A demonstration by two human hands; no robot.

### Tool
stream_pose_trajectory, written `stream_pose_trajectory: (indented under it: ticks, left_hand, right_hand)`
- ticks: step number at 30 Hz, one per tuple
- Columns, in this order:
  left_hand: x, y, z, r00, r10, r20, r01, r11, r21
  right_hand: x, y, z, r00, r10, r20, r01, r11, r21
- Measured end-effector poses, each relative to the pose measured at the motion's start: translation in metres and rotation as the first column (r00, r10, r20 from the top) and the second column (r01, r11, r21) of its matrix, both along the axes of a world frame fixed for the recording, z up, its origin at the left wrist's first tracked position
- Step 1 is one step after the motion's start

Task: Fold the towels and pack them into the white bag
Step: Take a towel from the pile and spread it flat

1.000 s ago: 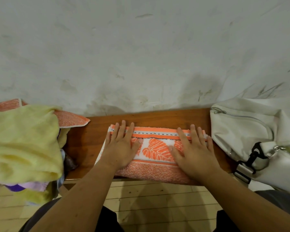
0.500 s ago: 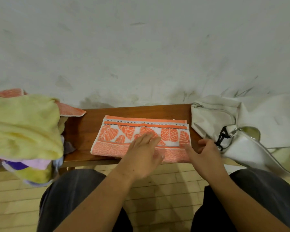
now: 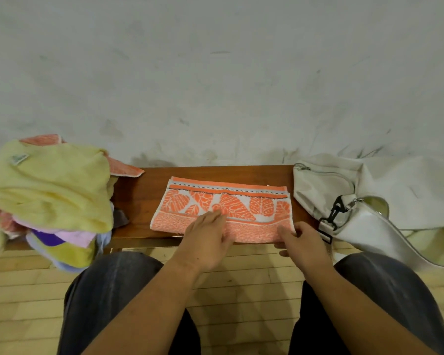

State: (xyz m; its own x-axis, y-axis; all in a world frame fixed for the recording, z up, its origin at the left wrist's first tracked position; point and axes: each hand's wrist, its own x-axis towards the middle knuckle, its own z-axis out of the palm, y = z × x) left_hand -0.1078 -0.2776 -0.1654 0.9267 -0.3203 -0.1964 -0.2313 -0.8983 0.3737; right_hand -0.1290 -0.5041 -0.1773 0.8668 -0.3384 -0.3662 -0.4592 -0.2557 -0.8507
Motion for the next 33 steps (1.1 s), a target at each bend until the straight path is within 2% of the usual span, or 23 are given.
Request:
stream_pose_trajectory:
  ticks: [4, 7, 10, 12, 14, 16, 18, 21, 23, 24, 26, 28, 31, 33]
  left_hand:
    - [-0.005, 0.004, -0.005, 0.998, -0.031, -0.053, 0.035, 0.997, 0.062]
    - [-0.008, -0.002, -0.011, 0.995, -0.079, -0.064, 0.084, 0.993, 0.087]
    - [-0.005, -0.015, -0.014, 0.992, -0.124, -0.038, 0.124, 0.992, 0.014]
    - [-0.002, -0.024, -0.014, 0.984, -0.156, -0.082, 0.149, 0.985, -0.091]
    - [0.000, -0.033, -0.008, 0.971, -0.177, -0.157, 0.130, 0.954, -0.271]
    - [0.003, -0.039, 0.004, 0.971, -0.115, -0.207, 0.002, 0.879, -0.477]
    - [0.012, -0.035, 0.015, 0.970, 0.076, -0.230, -0.207, 0.753, -0.625]
    - [0.033, -0.009, 0.024, 0.862, 0.350, -0.367, -0.507, 0.560, -0.656]
    - [0.042, 0.009, 0.026, 0.741, 0.389, -0.547, -0.671, 0.443, -0.594]
    - [0.045, 0.017, 0.026, 0.700, 0.390, -0.599, -0.714, 0.419, -0.561]
    - [0.052, 0.027, 0.019, 0.660, 0.397, -0.637, -0.749, 0.404, -0.525]
    - [0.053, 0.032, 0.012, 0.658, 0.413, -0.630, -0.752, 0.399, -0.524]
    - [0.052, 0.034, 0.007, 0.680, 0.424, -0.598, -0.733, 0.412, -0.541]
    - [0.049, 0.032, 0.008, 0.708, 0.452, -0.543, -0.706, 0.436, -0.558]
  right_hand:
    - [0.009, 0.010, 0.007, 0.988, 0.015, 0.155, -0.019, 0.999, 0.030]
    - [0.021, 0.014, 0.018, 0.974, -0.085, 0.209, 0.035, 0.972, 0.232]
    - [0.032, 0.010, 0.026, 0.951, -0.227, 0.211, 0.123, 0.901, 0.416]
    - [0.039, 0.005, 0.034, 0.926, -0.316, 0.206, 0.207, 0.883, 0.422]
    - [0.045, -0.002, 0.040, 0.894, -0.405, 0.193, 0.309, 0.868, 0.389]
    - [0.053, -0.006, 0.045, 0.856, -0.481, 0.187, 0.387, 0.838, 0.384]
    - [0.061, -0.004, 0.051, 0.840, -0.499, 0.214, 0.418, 0.846, 0.332]
    - [0.059, 0.023, 0.061, 0.846, -0.349, 0.403, 0.342, 0.935, 0.092]
    - [0.050, 0.050, 0.057, 0.859, -0.128, 0.495, 0.177, 0.983, -0.052]
    - [0.045, 0.064, 0.052, 0.873, 0.025, 0.488, 0.057, 0.987, -0.151]
    - [0.040, 0.088, 0.030, 0.860, 0.344, 0.376, -0.214, 0.913, -0.346]
    - [0.035, 0.104, 0.007, 0.787, 0.567, 0.243, -0.419, 0.781, -0.463]
    - [0.032, 0.113, -0.016, 0.691, 0.702, 0.173, -0.477, 0.622, -0.621]
    - [0.033, 0.113, -0.020, 0.678, 0.706, 0.203, -0.454, 0.620, -0.639]
